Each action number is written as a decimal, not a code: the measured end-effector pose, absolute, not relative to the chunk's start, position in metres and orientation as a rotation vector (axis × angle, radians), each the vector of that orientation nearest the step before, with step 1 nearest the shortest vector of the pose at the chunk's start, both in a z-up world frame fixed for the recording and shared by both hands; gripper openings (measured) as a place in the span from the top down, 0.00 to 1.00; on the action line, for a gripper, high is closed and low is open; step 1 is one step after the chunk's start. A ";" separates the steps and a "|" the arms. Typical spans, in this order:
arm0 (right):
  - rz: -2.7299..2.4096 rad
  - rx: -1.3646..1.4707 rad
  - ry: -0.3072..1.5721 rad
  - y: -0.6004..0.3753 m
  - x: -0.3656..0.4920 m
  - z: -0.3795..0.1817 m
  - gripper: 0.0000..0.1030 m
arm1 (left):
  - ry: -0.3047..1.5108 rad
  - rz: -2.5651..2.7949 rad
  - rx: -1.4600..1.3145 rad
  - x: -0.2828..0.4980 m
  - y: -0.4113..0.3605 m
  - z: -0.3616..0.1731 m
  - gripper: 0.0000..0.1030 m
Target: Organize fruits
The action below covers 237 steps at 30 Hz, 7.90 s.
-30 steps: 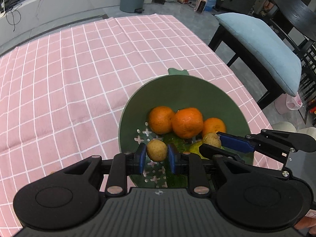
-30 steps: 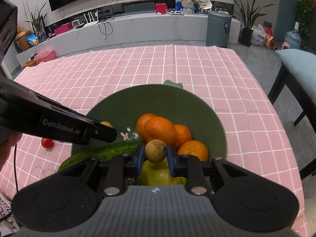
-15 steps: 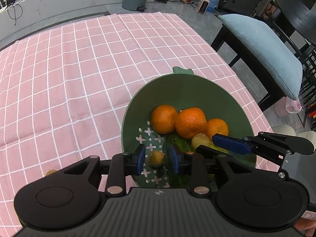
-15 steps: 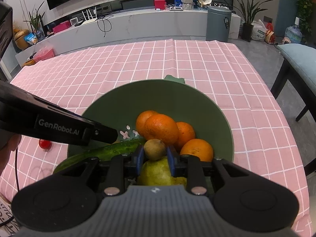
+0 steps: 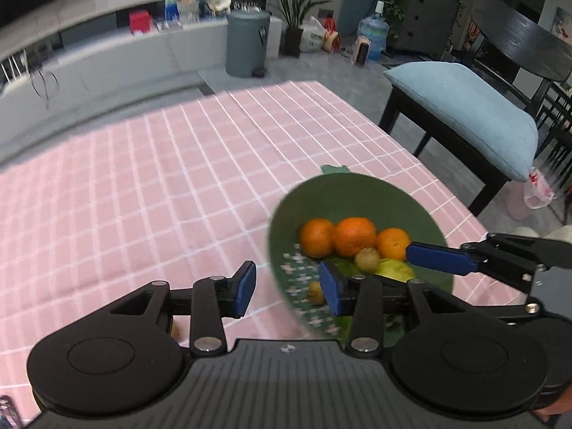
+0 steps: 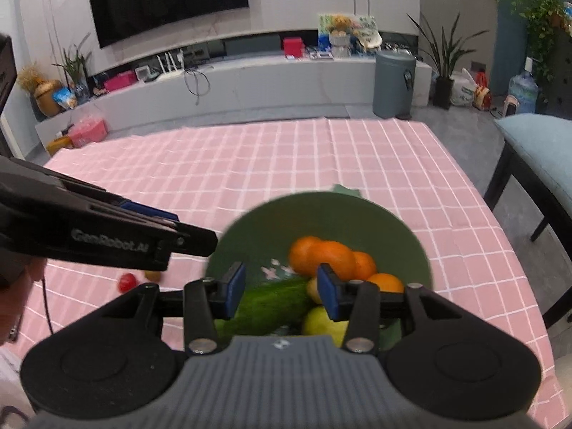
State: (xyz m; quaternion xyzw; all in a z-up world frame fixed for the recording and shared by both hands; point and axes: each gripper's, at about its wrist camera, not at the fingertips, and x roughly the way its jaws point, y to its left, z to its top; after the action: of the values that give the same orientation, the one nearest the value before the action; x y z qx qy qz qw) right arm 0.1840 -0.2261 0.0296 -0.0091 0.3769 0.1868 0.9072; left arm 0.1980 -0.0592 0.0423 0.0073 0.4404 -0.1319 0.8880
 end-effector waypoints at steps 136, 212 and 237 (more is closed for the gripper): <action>0.333 -0.070 0.884 -0.248 0.180 0.020 0.78 | 1.057 -0.430 -0.016 0.220 -0.105 0.016 0.70; 0.239 0.063 0.555 -0.260 0.040 0.039 0.13 | 0.568 -0.078 0.221 0.044 -0.092 0.043 0.15; 0.249 0.088 0.591 -0.264 0.043 0.022 0.10 | 0.687 -0.034 0.180 0.046 -0.085 0.024 0.15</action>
State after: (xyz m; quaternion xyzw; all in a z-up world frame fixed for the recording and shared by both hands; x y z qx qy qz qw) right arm 0.0427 -0.2643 0.0219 0.0432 0.2903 0.1223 0.9481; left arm 0.0456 -0.0847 0.0240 0.0881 0.3365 -0.0167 0.9374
